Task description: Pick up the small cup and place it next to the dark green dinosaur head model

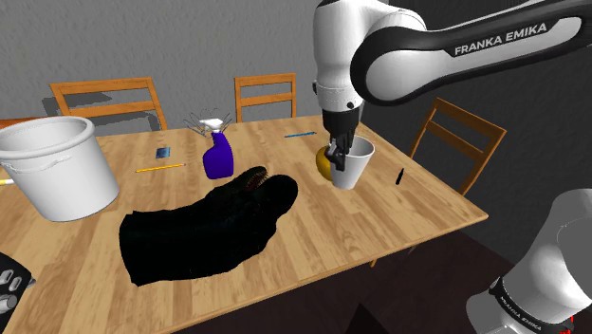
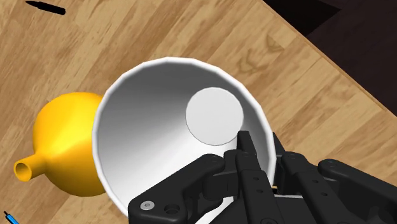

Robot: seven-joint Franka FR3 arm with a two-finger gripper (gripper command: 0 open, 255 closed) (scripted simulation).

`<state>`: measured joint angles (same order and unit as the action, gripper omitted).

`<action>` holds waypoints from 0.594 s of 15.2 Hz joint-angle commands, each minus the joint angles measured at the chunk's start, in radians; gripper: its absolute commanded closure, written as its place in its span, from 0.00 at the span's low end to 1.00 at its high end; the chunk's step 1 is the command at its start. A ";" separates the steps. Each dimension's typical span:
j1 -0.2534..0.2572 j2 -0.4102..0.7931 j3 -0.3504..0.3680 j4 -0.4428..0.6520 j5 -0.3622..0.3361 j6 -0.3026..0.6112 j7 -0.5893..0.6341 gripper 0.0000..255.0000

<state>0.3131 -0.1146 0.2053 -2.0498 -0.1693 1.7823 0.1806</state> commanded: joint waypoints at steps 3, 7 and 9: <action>0.000 0.011 0.000 -0.042 -0.005 0.053 0.010 1.00; -0.001 0.027 0.001 -0.080 -0.010 0.104 0.022 1.00; -0.001 0.036 0.001 -0.097 -0.014 0.130 0.028 1.00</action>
<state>0.3133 -0.0832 0.2072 -2.1380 -0.1810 1.8985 0.2070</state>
